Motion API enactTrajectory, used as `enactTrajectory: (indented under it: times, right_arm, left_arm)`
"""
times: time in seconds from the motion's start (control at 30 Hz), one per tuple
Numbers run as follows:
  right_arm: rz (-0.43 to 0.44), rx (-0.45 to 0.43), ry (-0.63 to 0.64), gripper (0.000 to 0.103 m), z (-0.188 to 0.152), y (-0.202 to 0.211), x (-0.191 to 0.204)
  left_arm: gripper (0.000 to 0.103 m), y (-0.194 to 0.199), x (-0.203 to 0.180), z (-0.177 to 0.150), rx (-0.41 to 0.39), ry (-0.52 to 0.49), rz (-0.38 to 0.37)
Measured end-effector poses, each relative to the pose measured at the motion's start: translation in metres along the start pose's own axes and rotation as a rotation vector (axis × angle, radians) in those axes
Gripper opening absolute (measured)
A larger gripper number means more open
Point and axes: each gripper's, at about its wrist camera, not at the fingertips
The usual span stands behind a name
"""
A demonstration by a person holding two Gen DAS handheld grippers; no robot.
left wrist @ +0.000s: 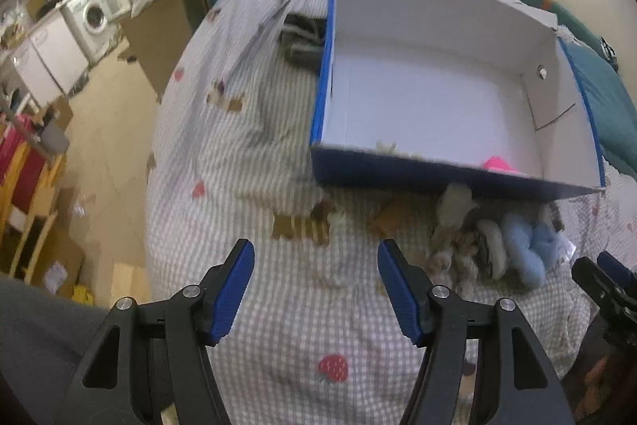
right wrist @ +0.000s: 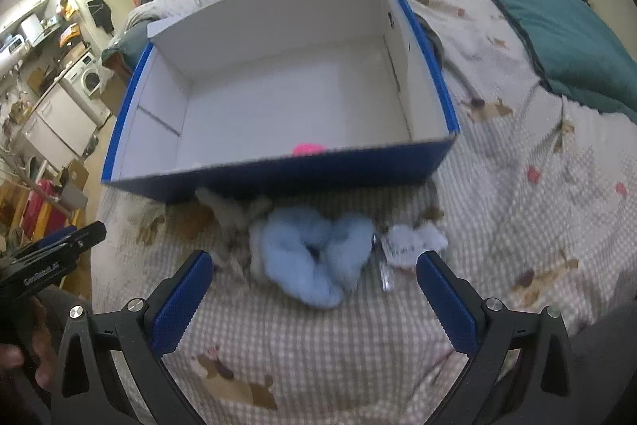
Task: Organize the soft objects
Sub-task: 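Withdraw both open tools from the box back toward the remaining items, then grasp the beige lace scrunchie with the left tool while the right tool grasps the blue plush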
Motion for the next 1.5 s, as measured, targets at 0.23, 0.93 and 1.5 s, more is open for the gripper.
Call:
enactTrajectory:
  times: [0.23, 0.93, 1.5]
  right_arm:
    - [-0.07, 0.062, -0.056, 0.103, -0.015, 0.0, -0.009]
    - [0.015, 0.162, -0.089, 0.103, -0.03, -0.021, -0.006]
    - [0.008, 0.181, -0.15, 0.103, -0.026, -0.028, -0.019]
  left_arm:
    - [0.061, -0.012, 0.003, -0.021, 0.107, 0.019, 0.0]
    - [0.045, -0.087, -0.045, -0.03, 0.332, 0.044, -0.22]
    - [0.007, -0.076, -0.041, -0.022, 0.314, 0.088, -0.254]
Point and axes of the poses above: each gripper's, at about its wrist camera, not at the fingertips, and y roughly against the way its jaws point, x to its left, z to its top, and after that the axes turned 14 degrees about -x, right-handed
